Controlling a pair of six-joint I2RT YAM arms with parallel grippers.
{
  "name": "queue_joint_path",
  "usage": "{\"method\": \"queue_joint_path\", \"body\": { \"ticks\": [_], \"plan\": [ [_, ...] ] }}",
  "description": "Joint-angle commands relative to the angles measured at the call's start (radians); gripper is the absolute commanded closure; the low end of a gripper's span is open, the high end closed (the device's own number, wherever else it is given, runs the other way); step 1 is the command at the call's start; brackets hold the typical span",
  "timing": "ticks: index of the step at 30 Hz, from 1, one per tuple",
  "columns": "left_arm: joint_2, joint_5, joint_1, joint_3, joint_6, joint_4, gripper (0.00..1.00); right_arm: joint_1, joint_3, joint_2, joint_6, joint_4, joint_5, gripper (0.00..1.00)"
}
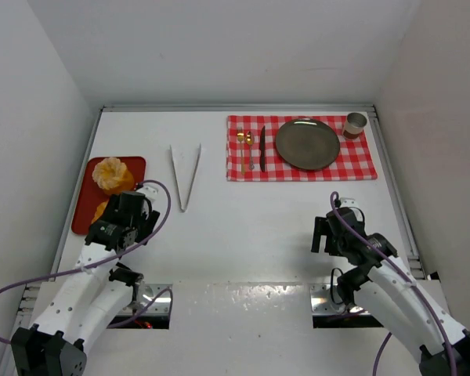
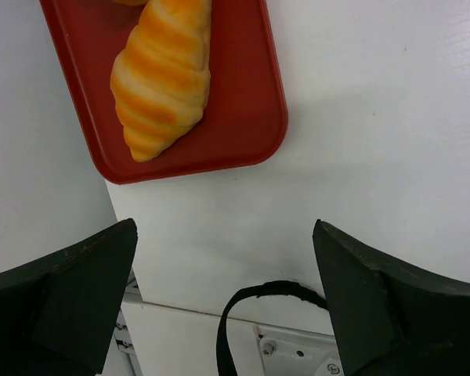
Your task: Place the bread
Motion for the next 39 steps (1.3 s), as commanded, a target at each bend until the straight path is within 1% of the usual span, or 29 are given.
{"method": "queue_joint_path", "body": {
  "ticks": [1,3,4,5,6,7,8,9,10,11,12,13,14,15,16,17,18,21,24,26,30,34,39],
  "plan": [
    [-0.002,0.012,0.014,0.012,0.014,0.018,0.00,0.004,0.041,0.001,0.010,0.015,0.019,0.08],
    [0.055,0.027,0.014,0.053,0.027,0.006,0.00,0.004,0.035,0.000,0.013,0.022,0.010,0.08],
    [0.084,0.054,0.014,0.137,0.027,-0.017,0.00,0.004,0.033,-0.003,0.010,0.017,0.011,0.08],
    [0.118,0.071,0.014,0.186,0.027,-0.032,0.00,0.006,0.034,0.000,0.007,0.020,0.016,0.08],
    [0.203,0.091,0.014,0.243,0.018,-0.070,0.00,0.004,0.036,0.001,0.004,0.020,0.017,0.08],
    [0.254,0.149,0.014,0.379,0.005,-0.093,0.00,0.001,0.041,0.009,-0.001,0.022,0.017,0.08],
    [0.306,0.192,0.014,0.452,-0.008,-0.136,0.00,0.004,0.042,0.012,-0.002,0.031,0.020,0.08],
    [0.354,0.282,0.014,0.519,-0.059,-0.149,0.00,0.004,0.048,0.023,-0.007,0.032,0.017,0.08],
    [0.441,0.320,0.024,0.621,-0.102,-0.149,0.00,0.003,0.051,0.032,-0.011,0.038,0.020,0.08],
    [0.475,0.355,0.024,0.650,-0.152,-0.131,0.00,0.004,0.057,0.044,-0.018,0.051,0.014,0.08],
    [0.506,0.442,0.033,0.661,-0.233,-0.080,0.00,0.004,0.065,0.062,-0.016,0.052,0.016,0.08],
    [0.536,0.491,0.043,0.649,-0.243,-0.057,0.00,0.006,0.068,0.069,-0.018,0.057,0.010,0.08],
    [0.602,0.510,0.043,0.639,-0.255,-0.010,0.00,0.006,0.082,0.082,-0.025,0.064,0.000,0.08],
    [0.639,0.500,0.034,0.629,-0.277,0.007,0.00,0.003,0.088,0.099,-0.024,0.068,-0.006,0.08],
    [0.679,0.422,0.015,0.629,-0.291,0.020,0.00,0.004,0.093,0.105,-0.028,0.069,-0.015,0.08],
    [0.767,0.383,0.015,0.629,-0.291,0.020,0.00,0.006,0.102,0.115,-0.027,0.066,-0.017,0.08],
    [0.814,0.362,0.000,0.639,-0.306,0.029,0.00,0.004,0.104,0.124,-0.030,0.066,-0.015,0.08],
    [0.946,0.439,-0.022,0.688,-0.329,0.043,0.00,0.006,0.100,0.132,-0.018,0.069,-0.013,0.08],
    [0.986,0.440,-0.037,0.699,-0.352,0.101,0.00,0.006,0.097,0.138,-0.014,0.063,-0.004,0.08],
    [0.986,0.430,-0.048,0.676,-0.367,0.130,0.00,0.006,0.104,0.142,-0.021,0.054,0.003,0.08],
    [1.061,0.440,-0.048,0.664,-0.392,0.169,0.00,0.001,0.114,0.158,-0.027,0.037,0.025,0.08],
    [1.167,0.440,-0.048,0.708,-0.401,0.169,0.00,0.004,0.122,0.182,-0.031,0.038,0.037,0.08],
    [1.277,0.362,-0.048,0.785,-0.421,0.204,0.00,0.003,0.134,0.211,-0.045,0.042,0.046,0.08]
  ]
}}
